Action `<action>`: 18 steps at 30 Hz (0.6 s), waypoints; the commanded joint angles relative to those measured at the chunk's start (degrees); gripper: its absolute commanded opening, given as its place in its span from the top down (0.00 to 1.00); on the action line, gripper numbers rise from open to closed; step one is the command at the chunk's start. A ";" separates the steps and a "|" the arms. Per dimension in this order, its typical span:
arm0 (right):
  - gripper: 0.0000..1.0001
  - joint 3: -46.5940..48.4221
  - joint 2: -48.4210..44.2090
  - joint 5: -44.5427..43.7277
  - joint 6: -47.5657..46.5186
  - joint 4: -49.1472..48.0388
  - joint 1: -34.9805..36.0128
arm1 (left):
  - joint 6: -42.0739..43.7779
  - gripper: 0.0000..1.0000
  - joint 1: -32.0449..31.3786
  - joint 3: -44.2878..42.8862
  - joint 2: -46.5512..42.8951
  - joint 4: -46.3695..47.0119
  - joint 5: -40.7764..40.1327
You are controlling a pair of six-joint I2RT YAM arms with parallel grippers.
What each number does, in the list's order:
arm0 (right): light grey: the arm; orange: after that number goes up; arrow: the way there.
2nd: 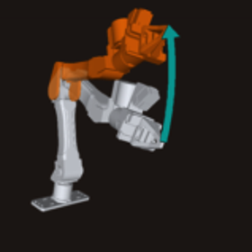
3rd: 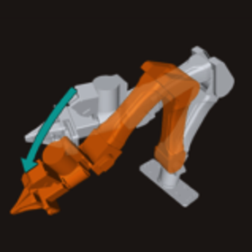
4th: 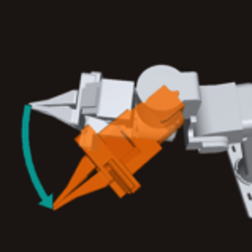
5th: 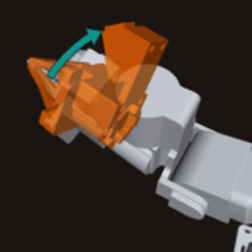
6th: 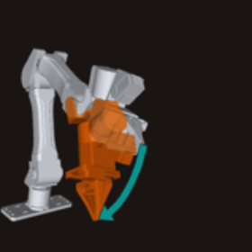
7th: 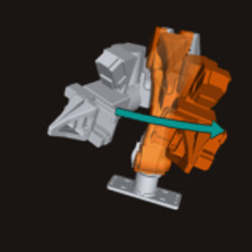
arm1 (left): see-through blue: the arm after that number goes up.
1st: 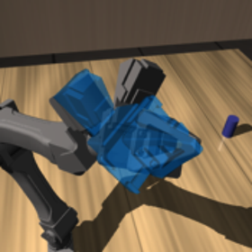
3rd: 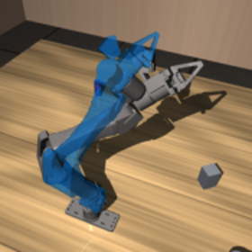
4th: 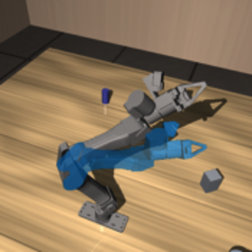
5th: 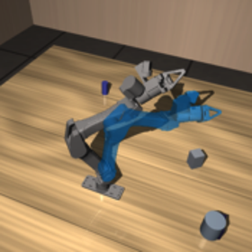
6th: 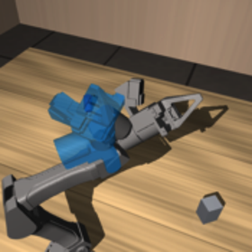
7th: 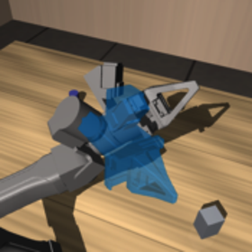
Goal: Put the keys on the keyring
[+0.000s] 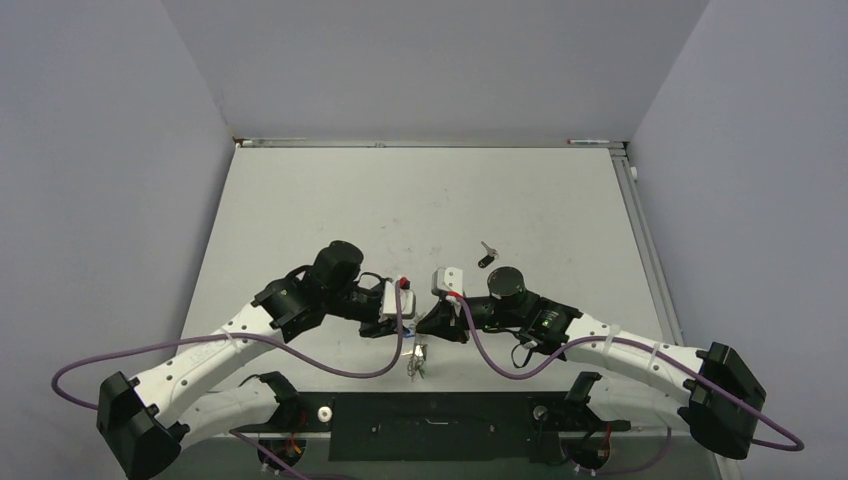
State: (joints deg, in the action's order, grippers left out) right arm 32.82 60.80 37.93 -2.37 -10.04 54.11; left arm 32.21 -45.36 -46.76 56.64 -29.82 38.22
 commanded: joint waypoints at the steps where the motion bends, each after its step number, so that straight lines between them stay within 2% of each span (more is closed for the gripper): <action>1: 0.95 3.21 -0.02 1.62 -0.78 -3.06 0.50 | 0.31 0.71 -0.76 -3.20 1.34 1.55 1.79; 18: 0.95 3.16 0.26 1.38 -0.91 -3.05 0.97 | 1.19 0.85 -2.51 -4.40 4.38 0.39 0.59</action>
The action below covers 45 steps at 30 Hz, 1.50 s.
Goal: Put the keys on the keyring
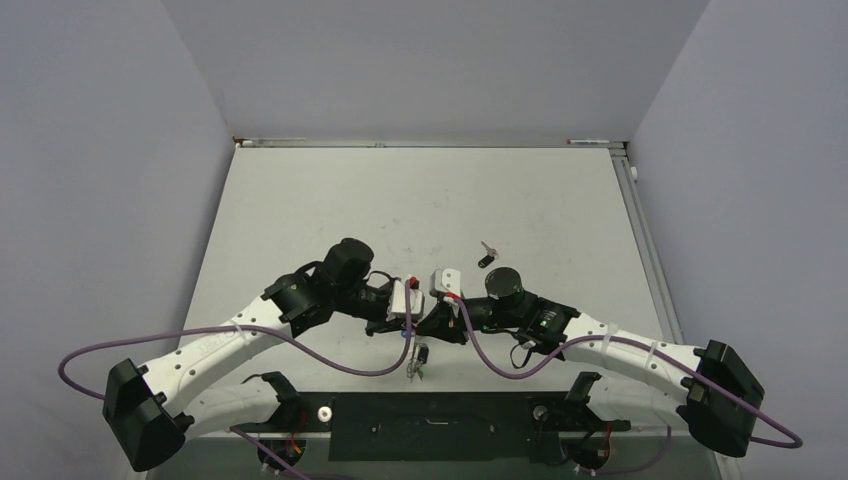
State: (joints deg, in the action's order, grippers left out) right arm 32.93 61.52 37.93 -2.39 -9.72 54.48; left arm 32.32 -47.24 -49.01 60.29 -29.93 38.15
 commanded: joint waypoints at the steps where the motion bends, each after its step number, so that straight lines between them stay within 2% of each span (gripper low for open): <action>1: 0.95 3.02 -0.54 1.31 -0.94 -3.49 0.56 | 1.04 0.85 -0.66 -2.10 0.88 0.36 0.40; 22: 0.95 2.59 -1.47 0.92 -0.86 -3.54 0.71 | -0.32 0.87 -0.70 0.53 0.97 1.98 -1.43; 27: 0.95 2.41 -1.69 0.57 -0.83 -3.81 0.72 | -0.47 0.92 -0.57 0.80 1.05 1.99 -1.63; 31: 0.95 2.20 -1.90 0.48 -0.71 -4.27 0.67 | -0.75 1.00 -0.60 0.95 1.31 2.59 -0.64; 35: 0.95 1.72 -2.42 -0.73 -0.20 -5.00 0.67 | -3.45 1.00 0.01 2.06 1.16 5.92 0.82; 36: 0.94 1.59 -2.57 -1.42 0.07 -5.09 0.71 | -5.25 1.00 0.06 2.87 0.80 7.66 0.67; 39: 0.72 0.76 -3.71 -3.52 1.17 -5.60 0.63 | -9.64 1.00 0.12 5.81 -1.47 13.14 -0.37; 42: 0.58 -0.63 -5.67 -6.68 2.36 -6.69 0.64 | -14.09 1.00 0.10 8.39 -4.43 17.94 -1.18; 45: 0.54 -2.82 -8.35 -10.32 5.25 -8.37 0.59 | -18.90 1.00 0.09 11.49 -7.38 23.26 -2.48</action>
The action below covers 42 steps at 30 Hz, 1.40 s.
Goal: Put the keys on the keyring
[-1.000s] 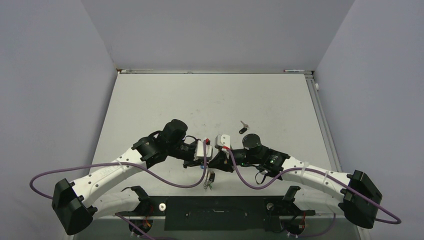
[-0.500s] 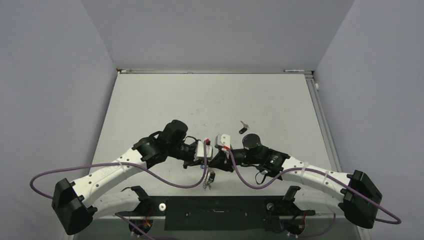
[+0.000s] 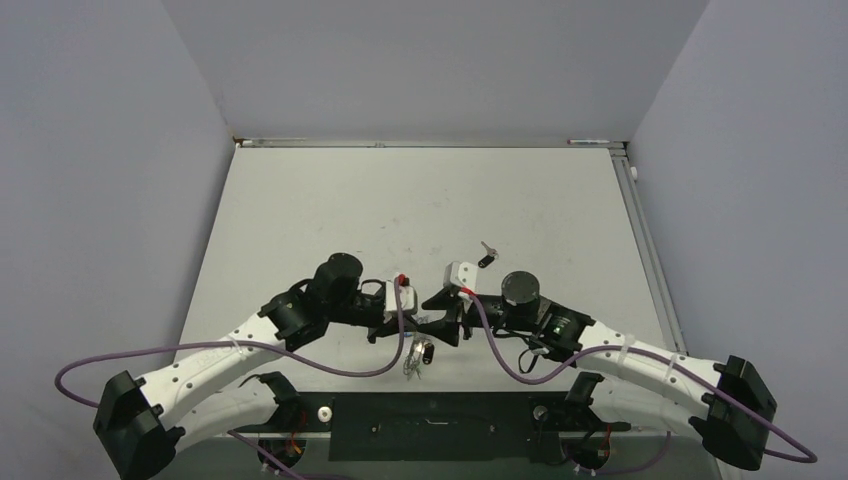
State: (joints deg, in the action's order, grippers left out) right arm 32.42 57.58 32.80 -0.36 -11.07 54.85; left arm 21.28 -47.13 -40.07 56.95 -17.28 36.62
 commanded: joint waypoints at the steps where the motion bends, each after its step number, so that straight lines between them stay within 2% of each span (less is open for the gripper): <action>1: 0.54 -3.23 -5.43 -6.01 3.97 -7.95 0.13 | -9.88 1.00 -0.05 3.79 -4.95 12.87 -1.54; 4: 0.55 -6.12 -8.03 -7.72 6.44 -10.38 0.08 | -15.41 1.00 -0.09 7.53 -8.28 19.54 -3.99; 9: 0.54 -10.88 -10.00 -5.68 10.26 -15.97 -0.10 | -23.02 1.00 -0.23 12.04 -12.77 25.85 -7.11; 13: 0.40 -11.77 -9.59 -3.47 10.93 -17.95 -0.60 | -28.09 1.00 -0.36 15.29 -15.40 30.20 -8.48; 15: 0.30 -11.92 -8.95 -2.77 11.58 -18.91 -1.02 | -29.25 1.00 -0.53 16.68 -16.51 31.85 -8.98; 16: 0.22 -11.94 -8.78 -2.62 11.95 -19.40 -1.28 | -29.68 1.00 -0.64 17.34 -17.04 32.69 -9.60; 17: 0.20 -11.90 -8.54 -2.50 12.26 -19.84 -1.57 | -29.97 1.00 -0.72 18.02 -17.60 33.39 -10.12; 21: 0.19 -10.68 -7.62 -4.53 12.35 -18.16 -2.24 | -29.84 1.00 -0.81 18.40 -18.34 33.56 -10.25; 22: 0.25 -10.18 -7.31 -6.09 12.31 -17.46 -2.16 | -29.47 1.00 -0.85 18.23 -18.45 33.16 -10.32; 24: 0.28 -10.25 -6.96 -9.00 11.88 -17.62 -1.97 | -28.64 1.00 -0.89 17.75 -18.65 31.98 -10.50; 30: 0.15 -11.67 -7.97 -12.55 11.10 -17.24 -1.77 | -26.61 1.00 -0.86 16.67 -19.14 28.31 -10.26; 36: 0.13 -16.14 -8.01 -3.04 8.26 -26.56 -1.71 | -23.49 1.00 -0.93 14.99 -19.78 23.95 -7.33; 42: 0.22 -16.13 -3.19 5.21 5.12 -32.12 -1.75 | -21.59 1.00 -0.82 14.41 -20.28 21.38 -5.14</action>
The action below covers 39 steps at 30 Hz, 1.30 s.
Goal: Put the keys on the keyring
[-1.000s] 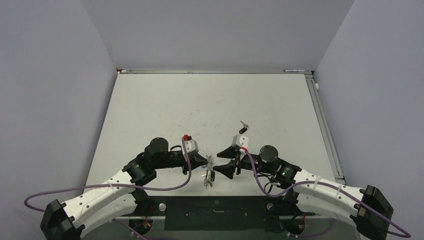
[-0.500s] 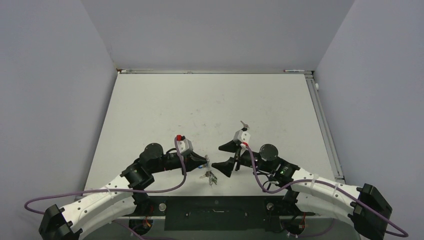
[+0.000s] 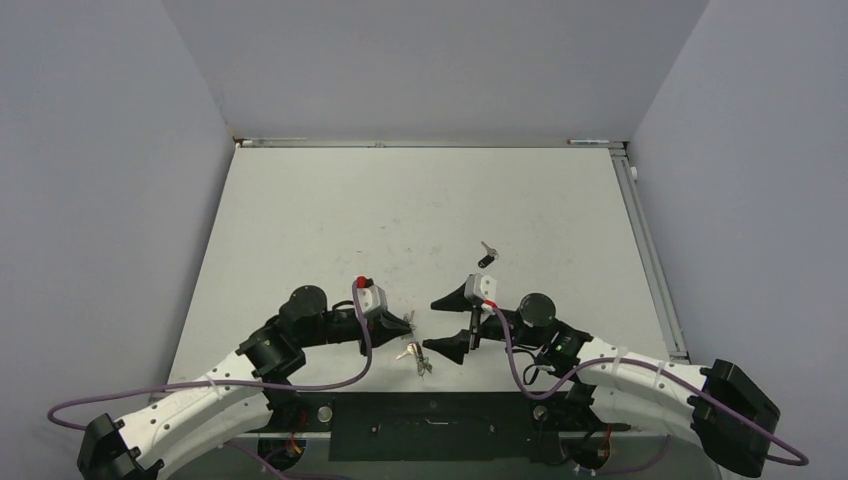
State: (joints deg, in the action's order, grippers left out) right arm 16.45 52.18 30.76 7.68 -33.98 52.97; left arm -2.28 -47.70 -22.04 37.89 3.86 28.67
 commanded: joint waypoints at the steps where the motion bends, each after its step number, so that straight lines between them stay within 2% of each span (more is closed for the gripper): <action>1: 0.25 -0.33 2.75 7.53 -3.12 -10.26 0.17 | 2.01 1.00 -0.20 -3.55 -1.32 0.12 2.89; 4: 0.31 -0.77 4.01 7.58 -3.74 -12.74 0.14 | 3.49 1.00 -0.27 -3.13 -1.71 0.05 3.58; 11: 0.52 0.06 7.37 9.31 -4.97 -14.11 0.20 | 3.43 1.00 -0.28 -2.22 -2.82 0.56 4.01; 16: 0.56 0.54 9.46 11.45 -5.00 -15.53 0.24 | 3.42 1.00 -0.20 -2.04 -2.93 0.63 4.18; 19: 0.66 0.99 10.30 11.60 -5.28 -15.87 0.27 | 3.41 1.00 -0.24 -1.97 -2.91 0.66 4.28; 39: 0.67 2.79 13.37 13.53 -3.96 -19.97 0.79 | 3.16 1.00 -0.24 -1.86 -2.51 0.92 4.20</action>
State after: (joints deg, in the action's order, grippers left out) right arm 16.60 65.28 41.78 3.73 -48.95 53.23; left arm 0.62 -47.70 -22.28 35.68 1.89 31.62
